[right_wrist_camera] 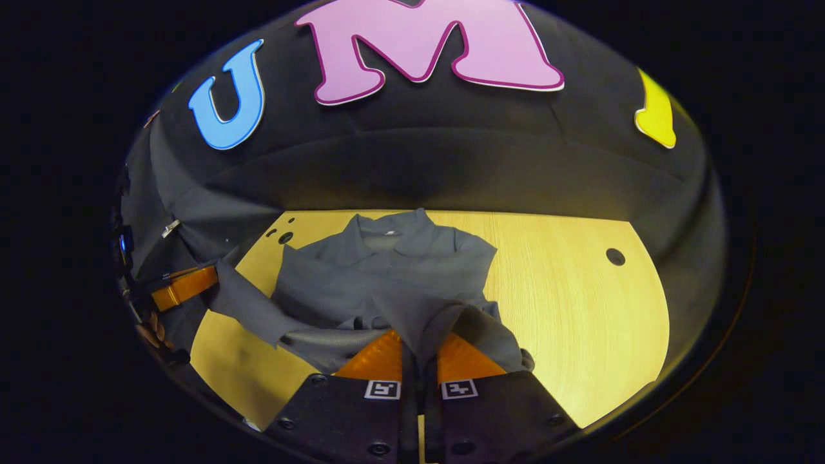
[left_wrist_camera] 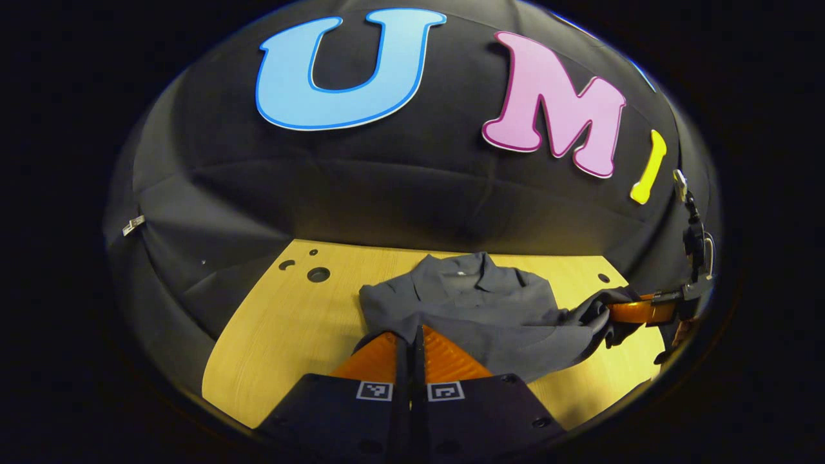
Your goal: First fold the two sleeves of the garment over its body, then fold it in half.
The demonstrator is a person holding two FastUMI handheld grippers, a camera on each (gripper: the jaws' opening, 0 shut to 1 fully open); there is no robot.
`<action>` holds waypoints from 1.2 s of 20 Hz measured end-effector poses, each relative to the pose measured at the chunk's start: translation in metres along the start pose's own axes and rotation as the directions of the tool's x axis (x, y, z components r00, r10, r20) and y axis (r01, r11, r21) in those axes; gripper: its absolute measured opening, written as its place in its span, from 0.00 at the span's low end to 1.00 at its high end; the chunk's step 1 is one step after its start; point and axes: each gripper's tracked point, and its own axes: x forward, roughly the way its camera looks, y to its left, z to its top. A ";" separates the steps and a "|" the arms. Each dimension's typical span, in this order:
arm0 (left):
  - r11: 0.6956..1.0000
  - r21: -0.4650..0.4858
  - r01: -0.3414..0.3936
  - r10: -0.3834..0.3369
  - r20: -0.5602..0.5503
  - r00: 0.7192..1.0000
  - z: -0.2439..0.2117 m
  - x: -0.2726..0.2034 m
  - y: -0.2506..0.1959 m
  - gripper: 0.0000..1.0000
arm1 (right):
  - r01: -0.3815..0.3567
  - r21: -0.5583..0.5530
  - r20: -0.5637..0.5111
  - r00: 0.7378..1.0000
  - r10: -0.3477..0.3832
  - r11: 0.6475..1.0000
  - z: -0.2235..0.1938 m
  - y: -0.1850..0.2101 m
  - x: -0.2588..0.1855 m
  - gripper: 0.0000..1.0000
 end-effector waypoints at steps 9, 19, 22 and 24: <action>1.000 0.006 -0.004 0.003 0.070 0.998 0.039 0.089 0.006 0.05 | 0.016 0.022 0.054 0.998 -0.017 1.000 0.046 -0.013 0.074 0.08; 1.000 -0.022 -0.021 0.022 0.054 0.998 0.021 0.172 0.021 0.05 | 0.047 -0.007 0.029 0.998 -0.047 0.999 0.044 -0.030 0.152 0.11; 0.999 -0.004 -0.049 0.049 0.037 0.998 0.013 0.180 0.021 0.08 | 0.089 0.010 0.031 0.996 -0.089 0.996 0.043 -0.042 0.160 0.18; 0.998 0.003 -0.069 0.069 0.031 0.997 0.014 0.178 0.022 0.13 | 0.112 0.003 0.034 0.993 -0.112 0.994 0.045 -0.044 0.156 0.30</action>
